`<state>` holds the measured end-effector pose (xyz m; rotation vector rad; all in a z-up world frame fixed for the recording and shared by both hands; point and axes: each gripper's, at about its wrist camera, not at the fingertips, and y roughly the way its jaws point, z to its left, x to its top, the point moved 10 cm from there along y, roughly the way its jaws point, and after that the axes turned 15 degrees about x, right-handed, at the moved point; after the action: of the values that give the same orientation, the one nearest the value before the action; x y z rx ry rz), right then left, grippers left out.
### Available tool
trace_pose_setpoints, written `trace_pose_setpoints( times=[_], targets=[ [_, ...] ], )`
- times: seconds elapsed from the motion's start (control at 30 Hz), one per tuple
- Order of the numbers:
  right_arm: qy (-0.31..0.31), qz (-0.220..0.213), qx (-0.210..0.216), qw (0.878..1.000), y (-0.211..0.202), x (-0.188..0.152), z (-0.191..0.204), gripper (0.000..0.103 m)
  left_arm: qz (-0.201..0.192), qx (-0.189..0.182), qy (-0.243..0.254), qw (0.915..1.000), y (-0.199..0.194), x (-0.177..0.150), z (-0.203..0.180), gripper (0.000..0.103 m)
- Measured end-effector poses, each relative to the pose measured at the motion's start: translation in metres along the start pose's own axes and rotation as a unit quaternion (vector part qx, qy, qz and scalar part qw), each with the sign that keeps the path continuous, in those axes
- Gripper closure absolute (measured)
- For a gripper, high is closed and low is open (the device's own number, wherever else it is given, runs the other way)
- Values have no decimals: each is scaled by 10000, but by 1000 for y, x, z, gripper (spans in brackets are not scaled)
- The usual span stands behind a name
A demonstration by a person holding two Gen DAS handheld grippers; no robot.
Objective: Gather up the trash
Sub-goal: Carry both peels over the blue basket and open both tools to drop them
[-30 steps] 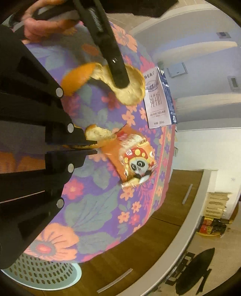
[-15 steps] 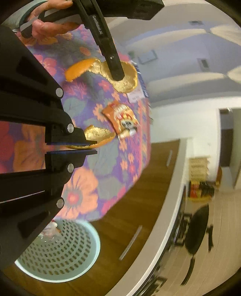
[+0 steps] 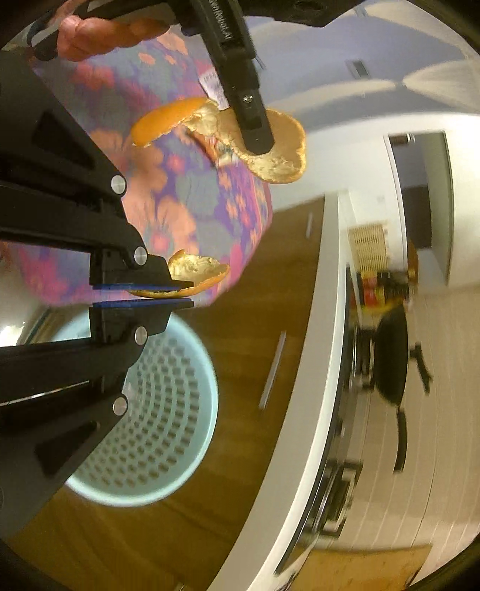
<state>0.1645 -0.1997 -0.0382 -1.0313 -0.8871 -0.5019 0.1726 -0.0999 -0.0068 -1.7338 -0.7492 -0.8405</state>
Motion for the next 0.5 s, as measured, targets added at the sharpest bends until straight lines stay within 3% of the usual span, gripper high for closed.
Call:
trace_pose_setpoints(
  times=[0.3,0.5],
  targets=[
    [924,-54,-491,9945,-18,-25,-93,101,371,-138,411,9984,54,-4,-59,98],
    [1190,19,-693,9905,-18,-40,-129,101,608,-65,559,9966,91,-12,-84,98]
  ],
)
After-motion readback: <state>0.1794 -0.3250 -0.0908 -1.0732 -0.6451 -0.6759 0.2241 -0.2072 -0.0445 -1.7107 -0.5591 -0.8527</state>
